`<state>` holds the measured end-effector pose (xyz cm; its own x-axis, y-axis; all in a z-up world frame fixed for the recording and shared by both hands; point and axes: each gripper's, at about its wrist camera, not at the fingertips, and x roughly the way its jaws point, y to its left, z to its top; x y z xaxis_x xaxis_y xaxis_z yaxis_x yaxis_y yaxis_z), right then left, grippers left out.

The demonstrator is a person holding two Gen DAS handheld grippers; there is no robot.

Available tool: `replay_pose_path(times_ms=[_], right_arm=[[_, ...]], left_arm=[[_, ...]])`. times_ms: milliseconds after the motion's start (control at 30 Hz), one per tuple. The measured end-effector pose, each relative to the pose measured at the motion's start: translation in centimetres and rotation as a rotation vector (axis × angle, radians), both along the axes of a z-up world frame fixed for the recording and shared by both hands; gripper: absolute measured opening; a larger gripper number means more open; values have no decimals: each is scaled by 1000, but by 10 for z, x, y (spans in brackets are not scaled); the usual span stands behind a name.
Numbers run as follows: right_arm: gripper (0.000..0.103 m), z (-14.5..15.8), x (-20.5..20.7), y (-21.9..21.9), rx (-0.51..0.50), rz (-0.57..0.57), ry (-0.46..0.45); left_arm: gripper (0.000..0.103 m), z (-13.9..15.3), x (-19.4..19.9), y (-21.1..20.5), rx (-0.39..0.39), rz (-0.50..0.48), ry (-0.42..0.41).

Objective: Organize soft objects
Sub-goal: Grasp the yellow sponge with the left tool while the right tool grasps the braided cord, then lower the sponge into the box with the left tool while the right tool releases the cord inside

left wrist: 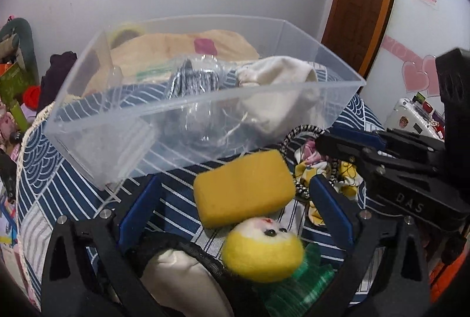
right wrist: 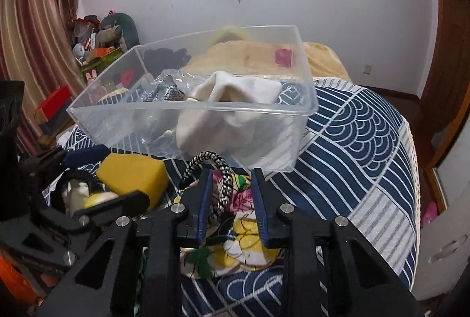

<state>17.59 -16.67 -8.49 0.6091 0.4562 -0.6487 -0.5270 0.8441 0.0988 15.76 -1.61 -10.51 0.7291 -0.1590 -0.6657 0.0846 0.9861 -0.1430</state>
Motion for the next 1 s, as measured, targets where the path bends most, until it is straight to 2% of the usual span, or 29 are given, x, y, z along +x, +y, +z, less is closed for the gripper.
replay_pose_path(times_ms=[33,100,200,267,500,800,1000], right_arm=[[20,0,1,3,-9,0,-5],[20,1,0,6,-20,1,-16],[11,3,0,11,-30,14,-23],[10,2,1,12,-42,27,-26],[7,8,-15,7,-23,34,-64],[6,43,-41,-5,38,30,-182],[7,67,-43,-5,88,-3,-258]], left_arm=[[101,-1,0,0,-5,0,2],[87,-3,1,3,-11,-2,3],[75,-6,1,4,-25,-11,11],[67,-6,-1,5,-31,-16,6],[64,10,-21,10,-17,-14,-71],[64,50,-46,31,-13,26,-195],[64,72,-41,43,-1,67,-251]])
